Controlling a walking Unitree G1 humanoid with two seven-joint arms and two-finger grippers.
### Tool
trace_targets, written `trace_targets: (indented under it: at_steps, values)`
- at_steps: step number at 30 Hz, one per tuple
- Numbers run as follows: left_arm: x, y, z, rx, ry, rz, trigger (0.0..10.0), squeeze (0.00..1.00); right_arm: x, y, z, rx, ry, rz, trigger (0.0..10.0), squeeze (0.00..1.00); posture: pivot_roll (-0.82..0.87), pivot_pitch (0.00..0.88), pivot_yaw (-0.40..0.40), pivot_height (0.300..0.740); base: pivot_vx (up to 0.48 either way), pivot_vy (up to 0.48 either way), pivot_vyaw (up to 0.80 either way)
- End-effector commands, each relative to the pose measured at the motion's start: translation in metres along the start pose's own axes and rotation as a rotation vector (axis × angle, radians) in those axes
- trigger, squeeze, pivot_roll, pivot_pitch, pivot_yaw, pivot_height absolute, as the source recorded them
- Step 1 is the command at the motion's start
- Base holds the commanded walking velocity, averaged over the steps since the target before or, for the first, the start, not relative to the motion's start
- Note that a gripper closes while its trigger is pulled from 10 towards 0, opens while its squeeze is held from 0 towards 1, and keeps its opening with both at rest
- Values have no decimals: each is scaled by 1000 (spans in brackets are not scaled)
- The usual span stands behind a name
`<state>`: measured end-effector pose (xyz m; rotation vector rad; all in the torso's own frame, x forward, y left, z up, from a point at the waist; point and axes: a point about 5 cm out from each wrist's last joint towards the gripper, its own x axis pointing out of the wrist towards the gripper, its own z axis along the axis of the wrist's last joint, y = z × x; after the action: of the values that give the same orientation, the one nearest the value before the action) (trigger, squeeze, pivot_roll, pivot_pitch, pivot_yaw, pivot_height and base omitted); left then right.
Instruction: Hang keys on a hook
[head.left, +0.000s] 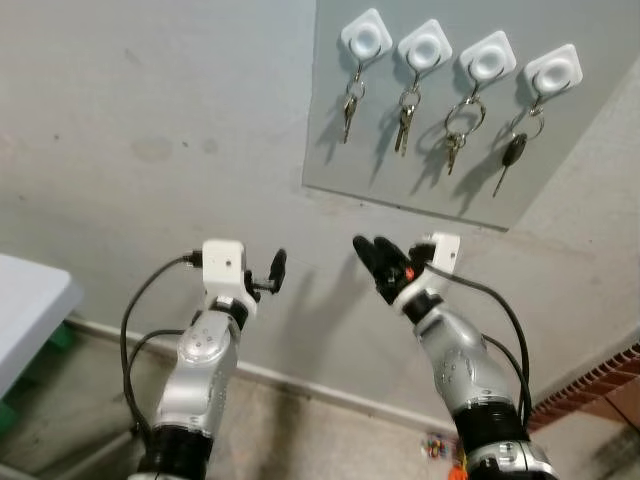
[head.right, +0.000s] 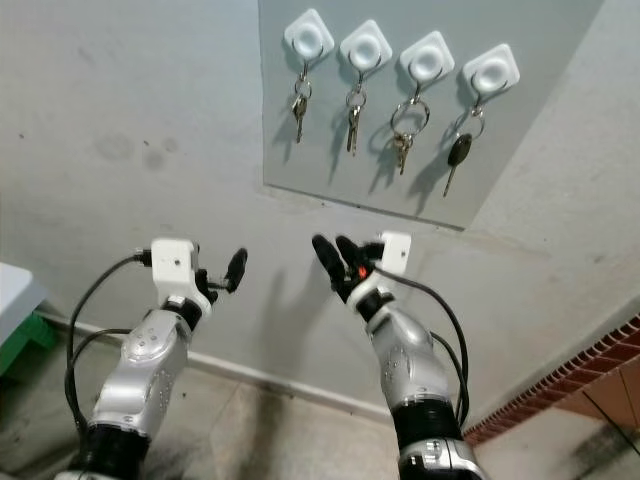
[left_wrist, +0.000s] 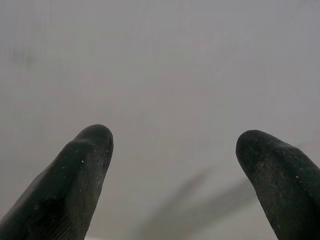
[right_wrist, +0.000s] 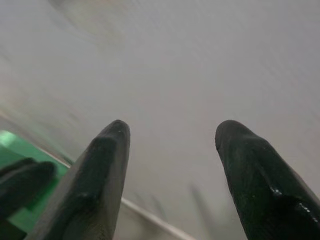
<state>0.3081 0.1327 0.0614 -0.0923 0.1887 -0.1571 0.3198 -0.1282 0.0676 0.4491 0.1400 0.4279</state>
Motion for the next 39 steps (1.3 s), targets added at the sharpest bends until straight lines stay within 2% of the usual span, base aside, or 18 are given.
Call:
trace_targets:
  at_steps: [1,5,10,12,14,15,16,17,19,20,21,22,24,26,27,30,31,39]
  values:
    - [1,0,-7,41,12,8,10000,0,-5,-8,-6,-29,16,-45,10000,1000,-2,36,-23,740,0,0,0]
    - [-1,1,-31,102,92,15,10000,0,-22,-27,-31,-74,113,-181,10000,1000,-13,42,-15,740,0,0,0]
    - [-3,7,-48,118,183,73,10000,0,-36,-39,-46,-119,188,-261,10000,1000,-14,47,-15,740,0,0,0]
    - [-10,14,-68,108,283,74,10000,0,-55,-50,-65,-135,276,-330,10000,1000,-14,51,-14,740,0,0,0]
    - [-16,15,-76,157,307,37,10000,0,-66,-57,-74,-148,331,-384,10000,914,-14,51,-14,740,0,0,0]
    - [-23,15,-86,144,343,20,10000,0,-77,-62,-83,-127,379,-438,10000,573,-19,54,-6,740,0,0,0]
    - [-27,18,-92,116,368,46,10000,0,-82,-64,-87,-148,408,-457,10000,94,-19,54,-6,740,0,0,0]
    - [-30,20,-96,81,386,66,10000,0,-87,-66,-91,-162,432,-467,10000,0,-20,50,-3,740,0,0,0]
    - [-42,24,-110,77,458,89,10000,0,-103,-69,-104,-173,504,-505,10000,0,-27,43,-2,740,0,0,0]
    - [-42,24,-110,77,458,89,10000,0,-103,-69,-104,-173,504,-505,10000,0,-27,43,-2,740,0,0,0]
    - [-52,25,-122,69,508,88,10000,0,-120,-72,-115,-165,568,-539,10000,0,-29,36,0,740,0,0,0]
    - [-52,25,-122,69,508,88,10000,0,-120,-72,-115,-165,568,-539,10000,0,-29,36,0,740,0,0,0]
    - [-64,27,-133,71,567,100,10000,0,-140,-74,-127,-138,634,-587,10000,0,-37,30,4,740,0,0,0]
    - [-71,30,-140,46,600,129,10000,0,-154,-76,-135,-125,683,-625,10000,0,-42,26,3,740,0,0,0]
    - [-77,33,-144,47,623,146,10000,0,-169,-76,-143,-117,730,-648,10000,0,-43,21,4,740,0,0,0]
    - [-82,34,-148,56,635,140,10000,0,-185,-75,-151,-113,778,-679,10000,0,-41,7,0,740,0,0,0]
    - [-87,35,-152,61,655,144,10000,0,-197,-74,-157,-95,804,-700,10000,1000,-41,1,-1,740,0,0,0]
    - [-102,40,-162,45,700,158,10000,0,-217,-68,-170,-48,860,-747,10000,1000,-62,0,9,740,0,0,0]
